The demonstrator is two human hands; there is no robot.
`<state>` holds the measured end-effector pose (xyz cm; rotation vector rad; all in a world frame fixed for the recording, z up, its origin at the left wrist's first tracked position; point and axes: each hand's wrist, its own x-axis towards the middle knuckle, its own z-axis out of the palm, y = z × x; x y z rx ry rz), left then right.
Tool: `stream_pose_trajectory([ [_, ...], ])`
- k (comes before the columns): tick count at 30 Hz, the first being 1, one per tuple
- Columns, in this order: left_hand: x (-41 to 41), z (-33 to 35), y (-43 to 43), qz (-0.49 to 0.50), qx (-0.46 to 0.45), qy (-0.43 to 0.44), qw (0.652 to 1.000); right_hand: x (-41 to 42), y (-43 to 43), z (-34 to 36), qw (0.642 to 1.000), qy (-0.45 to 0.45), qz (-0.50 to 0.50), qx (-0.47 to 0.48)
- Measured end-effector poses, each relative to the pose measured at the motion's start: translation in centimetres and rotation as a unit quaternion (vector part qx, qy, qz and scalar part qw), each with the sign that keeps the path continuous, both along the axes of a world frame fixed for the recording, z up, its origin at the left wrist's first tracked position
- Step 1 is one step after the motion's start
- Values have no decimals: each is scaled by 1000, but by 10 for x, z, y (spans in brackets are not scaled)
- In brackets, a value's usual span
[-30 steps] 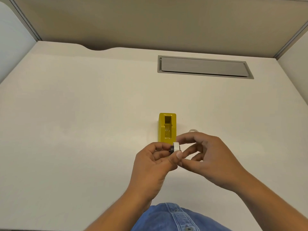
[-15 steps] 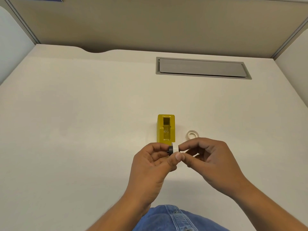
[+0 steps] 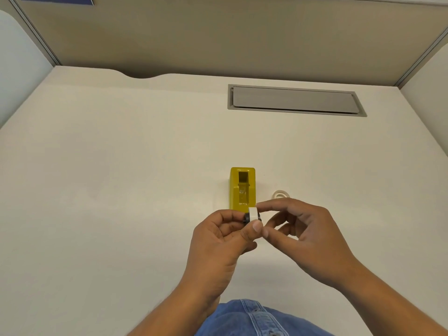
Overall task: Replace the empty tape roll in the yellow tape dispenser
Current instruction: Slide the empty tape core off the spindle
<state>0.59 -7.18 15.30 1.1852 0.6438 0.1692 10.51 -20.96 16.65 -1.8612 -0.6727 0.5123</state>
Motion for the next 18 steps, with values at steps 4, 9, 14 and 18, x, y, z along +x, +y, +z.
stream_pose_trajectory([
  [4, -1, 0, -1, -4, -9, -4, 1000, 0, -1, -2, 1000, 4, -16, 12],
  [9, 0, -2, -2, -1, -8, -1, 1000, -2, 0, -1, 1000, -11, -21, 16],
  [14, 0, -2, -2, 4, -7, -9, 1000, 0, 0, -2, 999, 13, -25, 41],
  [18, 1, -2, -1, 15, -14, -12, 1000, 0, 0, -4, 999, 13, -31, 37],
])
